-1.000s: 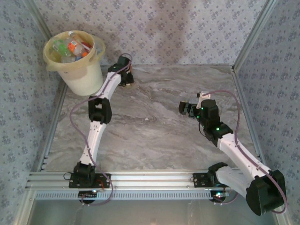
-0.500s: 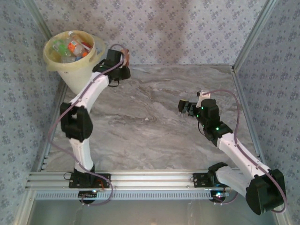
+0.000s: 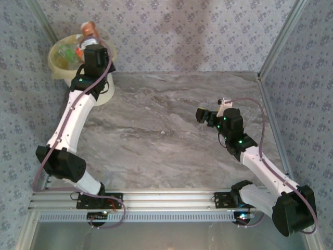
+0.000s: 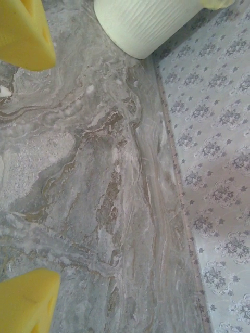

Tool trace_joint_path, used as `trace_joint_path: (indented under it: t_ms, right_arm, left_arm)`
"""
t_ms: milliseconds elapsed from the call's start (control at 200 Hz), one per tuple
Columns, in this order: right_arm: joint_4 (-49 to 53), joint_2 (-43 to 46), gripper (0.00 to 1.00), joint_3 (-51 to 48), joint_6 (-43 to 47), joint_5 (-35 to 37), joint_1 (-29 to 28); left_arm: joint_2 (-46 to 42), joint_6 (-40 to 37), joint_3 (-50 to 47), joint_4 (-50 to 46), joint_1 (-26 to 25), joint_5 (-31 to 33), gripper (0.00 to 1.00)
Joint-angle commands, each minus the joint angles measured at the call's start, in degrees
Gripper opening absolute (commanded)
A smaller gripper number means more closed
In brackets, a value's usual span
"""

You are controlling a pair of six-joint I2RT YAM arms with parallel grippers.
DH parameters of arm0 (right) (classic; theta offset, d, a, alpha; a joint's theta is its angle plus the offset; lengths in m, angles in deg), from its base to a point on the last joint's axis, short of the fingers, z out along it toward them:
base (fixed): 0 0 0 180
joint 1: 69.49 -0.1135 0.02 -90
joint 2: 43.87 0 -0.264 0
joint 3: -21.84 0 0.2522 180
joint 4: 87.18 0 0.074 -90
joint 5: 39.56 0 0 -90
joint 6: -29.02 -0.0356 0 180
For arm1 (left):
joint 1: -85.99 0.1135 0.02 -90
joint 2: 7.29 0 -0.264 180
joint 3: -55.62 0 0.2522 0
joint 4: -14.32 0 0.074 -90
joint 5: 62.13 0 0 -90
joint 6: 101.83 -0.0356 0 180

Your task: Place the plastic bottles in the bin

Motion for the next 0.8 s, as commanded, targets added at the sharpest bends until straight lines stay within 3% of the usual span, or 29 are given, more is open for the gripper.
trace_joint_path:
  t_ms: [0,125,490,794]
  right_arm:
    - [-0.81,-0.17,1.0,2.99,-1.96,-1.08,-0.22]
    - [-0.35,0.4,1.0,3.37,-2.93,-0.68,-0.92]
    - [2.28,0.63,1.0,5.49,-2.46,1.33,-3.52]
    - [4.27,0.94,1.0,6.59,-1.44,3.79,-5.15]
  left_arm:
    - [-2.17,2.98,-2.55,4.29,5.02,5.69,0.31]
    - [-0.06,6.13,-1.27,2.04,8.98,2.62,0.31]
    - [11.57,17.39,11.2,-11.71,10.96,7.68,0.36]
    - [19.84,18.29,23.17,-17.2,14.33,4.4,0.41]
